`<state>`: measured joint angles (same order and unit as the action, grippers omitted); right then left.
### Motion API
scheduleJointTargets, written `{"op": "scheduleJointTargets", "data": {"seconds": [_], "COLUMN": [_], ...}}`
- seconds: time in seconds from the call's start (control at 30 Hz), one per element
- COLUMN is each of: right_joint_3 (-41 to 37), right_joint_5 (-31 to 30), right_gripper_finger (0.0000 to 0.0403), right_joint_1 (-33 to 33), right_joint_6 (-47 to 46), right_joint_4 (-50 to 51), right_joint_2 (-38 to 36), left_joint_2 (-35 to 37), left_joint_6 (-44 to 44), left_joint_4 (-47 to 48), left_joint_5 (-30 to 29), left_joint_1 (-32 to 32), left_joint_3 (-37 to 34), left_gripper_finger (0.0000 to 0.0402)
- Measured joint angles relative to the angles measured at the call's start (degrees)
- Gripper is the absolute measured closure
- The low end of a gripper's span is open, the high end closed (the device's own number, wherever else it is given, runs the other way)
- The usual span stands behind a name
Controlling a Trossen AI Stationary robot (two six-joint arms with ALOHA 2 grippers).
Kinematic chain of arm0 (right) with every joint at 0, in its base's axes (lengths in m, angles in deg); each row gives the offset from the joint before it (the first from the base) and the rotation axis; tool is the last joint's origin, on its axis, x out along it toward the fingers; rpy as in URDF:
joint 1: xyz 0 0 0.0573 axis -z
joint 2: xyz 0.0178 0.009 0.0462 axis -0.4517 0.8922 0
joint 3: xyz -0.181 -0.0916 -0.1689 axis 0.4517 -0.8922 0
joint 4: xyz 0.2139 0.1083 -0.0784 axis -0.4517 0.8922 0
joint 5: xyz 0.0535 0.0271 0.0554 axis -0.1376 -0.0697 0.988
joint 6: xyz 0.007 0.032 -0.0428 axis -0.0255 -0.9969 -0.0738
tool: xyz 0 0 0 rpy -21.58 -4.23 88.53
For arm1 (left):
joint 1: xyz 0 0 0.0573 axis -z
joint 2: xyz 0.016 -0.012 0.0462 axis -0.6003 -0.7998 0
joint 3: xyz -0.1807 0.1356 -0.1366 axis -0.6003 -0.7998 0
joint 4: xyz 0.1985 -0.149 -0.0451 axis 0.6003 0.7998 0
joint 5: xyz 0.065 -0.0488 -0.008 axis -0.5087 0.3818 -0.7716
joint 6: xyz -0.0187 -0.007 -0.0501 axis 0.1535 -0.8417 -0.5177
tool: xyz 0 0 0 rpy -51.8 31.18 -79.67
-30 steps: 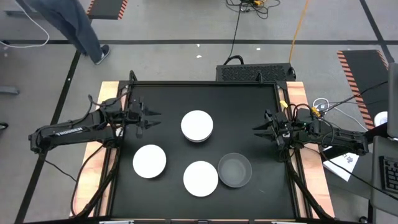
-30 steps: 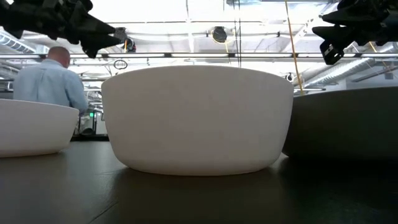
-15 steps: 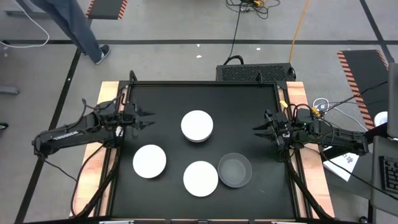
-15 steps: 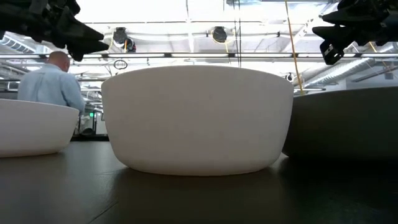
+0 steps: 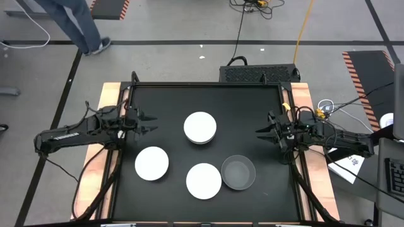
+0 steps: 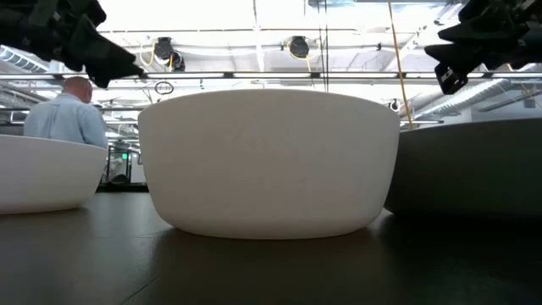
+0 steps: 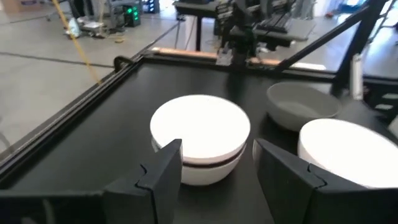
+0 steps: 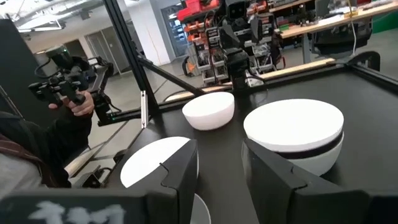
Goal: Nest bowls inside each other
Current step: Stack the dark gray bowl on top of the white bowl
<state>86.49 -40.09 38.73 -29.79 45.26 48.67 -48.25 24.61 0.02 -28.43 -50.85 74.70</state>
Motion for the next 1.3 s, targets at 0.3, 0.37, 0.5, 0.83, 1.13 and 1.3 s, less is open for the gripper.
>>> {"op": "scheduleJointTargets", "data": {"seconds": [0.3, 0.37, 0.5, 0.83, 1.13, 1.3], "right_joint_3": [-4.5, -4.7, -4.7, -4.7, -4.8, -4.7], "right_joint_5": [0.0, 0.0, 1.4, 3.0, 3.0, 2.9], "right_gripper_finger": [0.0282, 0.0282, 0.0282, 0.0282, 0.0282, 0.0282], "right_joint_1": [0.0, 0.0, 0.0, -1.5, -3.6, -6.0], "right_joint_6": [-1.0, -0.9, -0.4, 0.9, 0.2, -0.4], "right_joint_4": [-9.4, -10.2, -10.3, -10.3, -12.6, -17.3], "right_joint_2": [0.0, 0.0, 0.0, 0.0, 0.0, 0.6], "left_joint_2": [2.0, 3.3, 6.6, 10.7, 10.7, 10.7], "left_joint_6": [3.1, 3.1, 2.6, 2.5, 2.8, 2.8], "left_joint_4": [-9.5, -11.1, -10.8, -9.4, -9.3, -9.3], "left_joint_5": [-3.1, -2.5, -2.2, 0.4, 0.6, 0.6], "left_joint_1": [2.9, 2.9, 2.9, 2.9, 2.9, 2.9], "left_joint_3": [-8.7, -10.5, -13.1, -16.3, -16.2, -16.2], "left_gripper_finger": [0.0204, 0.0204, 0.0204, 0.0204, 0.0204, 0.0204]}}
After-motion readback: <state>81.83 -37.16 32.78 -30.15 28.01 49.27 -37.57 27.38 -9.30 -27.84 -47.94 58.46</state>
